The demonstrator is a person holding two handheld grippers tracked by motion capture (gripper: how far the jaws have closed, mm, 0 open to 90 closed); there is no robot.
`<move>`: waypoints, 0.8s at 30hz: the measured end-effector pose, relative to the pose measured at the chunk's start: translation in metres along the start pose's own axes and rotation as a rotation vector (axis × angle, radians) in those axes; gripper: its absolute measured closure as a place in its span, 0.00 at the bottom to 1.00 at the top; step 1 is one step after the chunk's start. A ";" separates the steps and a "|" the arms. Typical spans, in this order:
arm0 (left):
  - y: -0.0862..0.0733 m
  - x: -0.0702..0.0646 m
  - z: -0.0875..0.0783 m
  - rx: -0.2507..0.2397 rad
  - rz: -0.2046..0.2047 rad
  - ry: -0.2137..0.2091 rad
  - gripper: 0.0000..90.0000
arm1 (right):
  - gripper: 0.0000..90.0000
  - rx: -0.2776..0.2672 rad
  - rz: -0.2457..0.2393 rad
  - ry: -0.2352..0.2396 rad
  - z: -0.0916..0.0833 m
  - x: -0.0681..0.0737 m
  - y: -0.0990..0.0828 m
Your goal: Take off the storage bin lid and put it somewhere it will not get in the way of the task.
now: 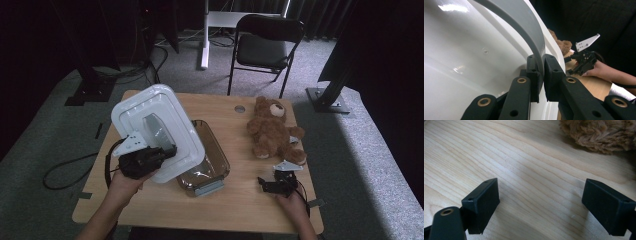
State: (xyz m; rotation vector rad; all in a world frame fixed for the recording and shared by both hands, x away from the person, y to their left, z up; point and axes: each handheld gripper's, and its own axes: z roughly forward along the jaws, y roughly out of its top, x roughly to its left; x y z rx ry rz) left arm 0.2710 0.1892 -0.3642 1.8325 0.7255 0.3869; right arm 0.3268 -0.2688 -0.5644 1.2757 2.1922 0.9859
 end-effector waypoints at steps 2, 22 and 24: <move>-0.002 0.003 -0.006 0.000 -0.006 0.006 0.94 | 0.15 0.000 0.000 0.000 0.000 0.000 0.000; -0.033 0.031 -0.042 0.022 -0.058 0.088 0.94 | 0.15 0.001 0.001 0.000 0.000 0.000 0.000; -0.038 0.035 -0.047 0.029 -0.064 0.105 0.94 | 0.15 0.000 0.001 0.000 0.000 0.000 0.000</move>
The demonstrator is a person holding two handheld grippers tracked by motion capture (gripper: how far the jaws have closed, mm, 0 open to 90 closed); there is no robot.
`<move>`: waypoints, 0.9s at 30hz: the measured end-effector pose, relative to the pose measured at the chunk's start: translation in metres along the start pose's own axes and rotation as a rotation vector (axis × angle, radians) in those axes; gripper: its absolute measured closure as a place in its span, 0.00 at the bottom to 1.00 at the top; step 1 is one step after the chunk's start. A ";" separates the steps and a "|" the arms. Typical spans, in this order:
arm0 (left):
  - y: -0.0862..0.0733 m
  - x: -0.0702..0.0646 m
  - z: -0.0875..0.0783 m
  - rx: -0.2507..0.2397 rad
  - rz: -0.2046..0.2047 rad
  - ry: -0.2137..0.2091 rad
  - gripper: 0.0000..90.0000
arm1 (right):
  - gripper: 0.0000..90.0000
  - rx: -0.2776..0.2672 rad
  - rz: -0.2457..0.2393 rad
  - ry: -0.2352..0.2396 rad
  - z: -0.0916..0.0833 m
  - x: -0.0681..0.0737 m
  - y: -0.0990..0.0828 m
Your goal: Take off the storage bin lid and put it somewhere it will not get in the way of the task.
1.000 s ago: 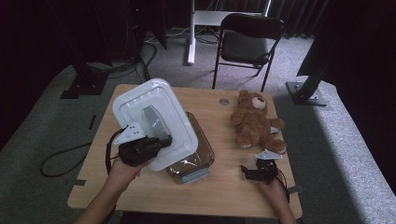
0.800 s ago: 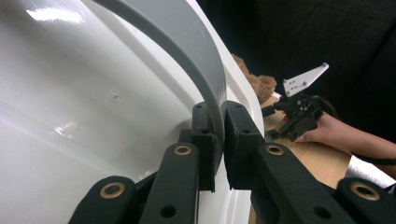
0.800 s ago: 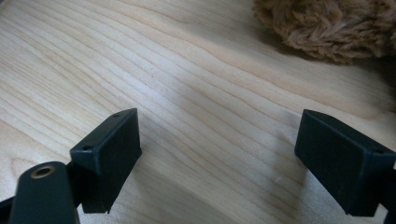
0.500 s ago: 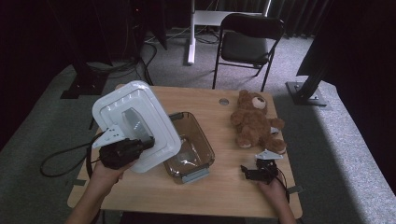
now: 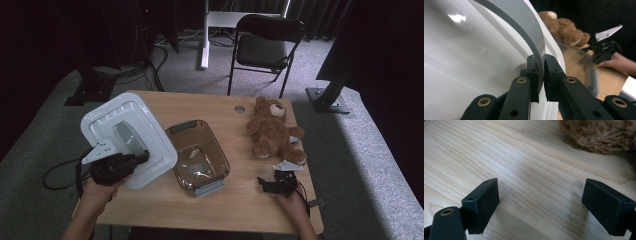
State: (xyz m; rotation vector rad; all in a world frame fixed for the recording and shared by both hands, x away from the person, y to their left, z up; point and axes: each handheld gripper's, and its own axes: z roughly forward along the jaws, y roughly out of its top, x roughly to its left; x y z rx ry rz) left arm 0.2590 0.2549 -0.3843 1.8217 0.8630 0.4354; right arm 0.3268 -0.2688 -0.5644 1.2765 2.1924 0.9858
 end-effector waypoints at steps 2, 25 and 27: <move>-0.004 0.004 -0.003 0.005 -0.010 0.003 0.94 | 0.15 0.000 0.000 0.000 0.000 0.000 0.000; -0.061 0.043 0.017 0.131 -0.126 -0.053 0.94 | 0.15 0.000 0.001 0.000 0.000 0.000 0.000; -0.067 0.048 0.022 0.135 -0.154 -0.063 0.94 | 0.15 0.000 0.000 0.000 0.000 0.000 0.000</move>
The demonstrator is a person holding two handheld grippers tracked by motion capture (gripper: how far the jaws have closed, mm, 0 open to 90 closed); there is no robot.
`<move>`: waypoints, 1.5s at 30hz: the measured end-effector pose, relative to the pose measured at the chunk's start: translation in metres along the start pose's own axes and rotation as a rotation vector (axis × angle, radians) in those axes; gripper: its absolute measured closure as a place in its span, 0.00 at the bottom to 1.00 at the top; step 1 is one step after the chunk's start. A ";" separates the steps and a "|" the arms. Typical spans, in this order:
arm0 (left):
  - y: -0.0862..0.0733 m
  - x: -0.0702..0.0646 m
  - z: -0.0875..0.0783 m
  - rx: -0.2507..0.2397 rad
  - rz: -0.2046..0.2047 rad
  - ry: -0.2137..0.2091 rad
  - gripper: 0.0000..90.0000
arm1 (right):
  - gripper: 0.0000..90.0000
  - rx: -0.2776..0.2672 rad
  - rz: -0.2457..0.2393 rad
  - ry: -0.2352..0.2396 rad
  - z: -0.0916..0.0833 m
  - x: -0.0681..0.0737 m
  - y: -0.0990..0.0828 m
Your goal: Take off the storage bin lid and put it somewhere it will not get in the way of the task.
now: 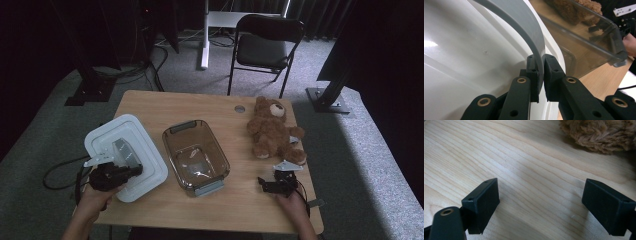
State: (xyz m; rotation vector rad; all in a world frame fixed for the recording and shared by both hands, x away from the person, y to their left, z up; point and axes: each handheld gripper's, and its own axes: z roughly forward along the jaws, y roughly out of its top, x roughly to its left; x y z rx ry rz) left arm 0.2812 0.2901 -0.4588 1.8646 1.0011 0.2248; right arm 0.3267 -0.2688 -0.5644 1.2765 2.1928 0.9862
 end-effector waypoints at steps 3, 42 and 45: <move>-0.006 0.008 0.008 0.025 -0.030 -0.027 0.94 | 0.15 0.000 0.000 0.000 0.000 0.000 0.000; -0.034 0.054 0.078 0.139 -0.139 -0.011 0.45 | 0.15 0.000 0.000 0.000 0.000 0.000 0.000; -0.034 0.054 0.074 0.118 -0.138 -0.015 0.41 | 0.15 0.000 0.001 0.000 0.000 0.000 0.000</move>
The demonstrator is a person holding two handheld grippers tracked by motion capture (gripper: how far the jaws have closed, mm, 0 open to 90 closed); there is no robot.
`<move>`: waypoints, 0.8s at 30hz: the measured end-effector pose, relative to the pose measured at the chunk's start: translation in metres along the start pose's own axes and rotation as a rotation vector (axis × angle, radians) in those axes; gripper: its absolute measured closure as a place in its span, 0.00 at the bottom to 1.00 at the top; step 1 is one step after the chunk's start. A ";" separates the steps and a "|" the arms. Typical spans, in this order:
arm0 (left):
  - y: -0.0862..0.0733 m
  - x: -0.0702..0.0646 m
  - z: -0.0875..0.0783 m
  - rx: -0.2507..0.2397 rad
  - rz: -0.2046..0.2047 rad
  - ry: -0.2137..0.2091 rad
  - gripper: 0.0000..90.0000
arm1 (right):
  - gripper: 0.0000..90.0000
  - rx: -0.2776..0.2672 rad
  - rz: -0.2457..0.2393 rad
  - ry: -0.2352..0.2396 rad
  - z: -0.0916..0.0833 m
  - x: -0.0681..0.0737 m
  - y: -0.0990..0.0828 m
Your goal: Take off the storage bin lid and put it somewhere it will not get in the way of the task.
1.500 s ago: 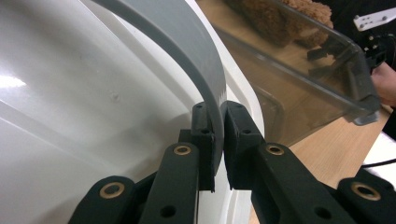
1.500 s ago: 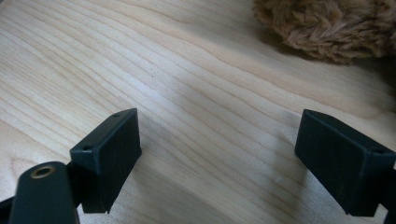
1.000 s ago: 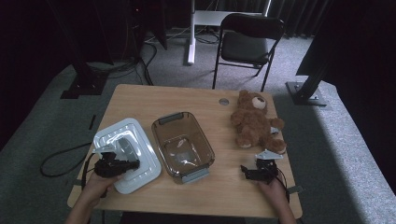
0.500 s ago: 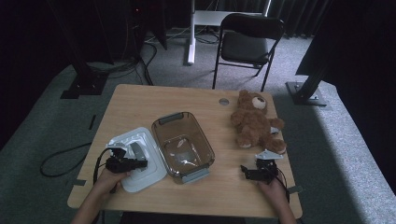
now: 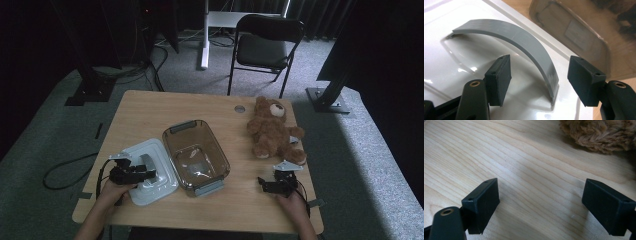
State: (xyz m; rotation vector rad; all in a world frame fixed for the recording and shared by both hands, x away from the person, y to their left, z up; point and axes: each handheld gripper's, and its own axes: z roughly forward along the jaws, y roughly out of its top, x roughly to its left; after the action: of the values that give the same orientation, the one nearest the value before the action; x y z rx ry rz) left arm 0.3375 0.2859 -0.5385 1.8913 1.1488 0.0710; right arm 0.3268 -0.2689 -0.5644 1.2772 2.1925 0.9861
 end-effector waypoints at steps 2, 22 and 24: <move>0.000 0.000 -0.003 -0.012 0.007 0.007 0.37 | 0.15 0.000 0.000 0.000 0.000 0.000 0.000; -0.011 0.003 -0.033 -0.044 0.031 0.173 0.12 | 0.15 -0.002 0.003 0.005 0.000 -0.001 0.000; -0.013 0.002 -0.036 -0.051 0.041 0.195 0.12 | 0.14 -0.006 0.012 0.015 -0.001 -0.002 0.000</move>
State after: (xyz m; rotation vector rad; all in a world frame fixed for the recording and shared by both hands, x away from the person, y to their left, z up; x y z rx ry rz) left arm 0.3134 0.3136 -0.5271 1.8938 1.2264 0.3108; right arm 0.3271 -0.2709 -0.5642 1.2855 2.1942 1.0097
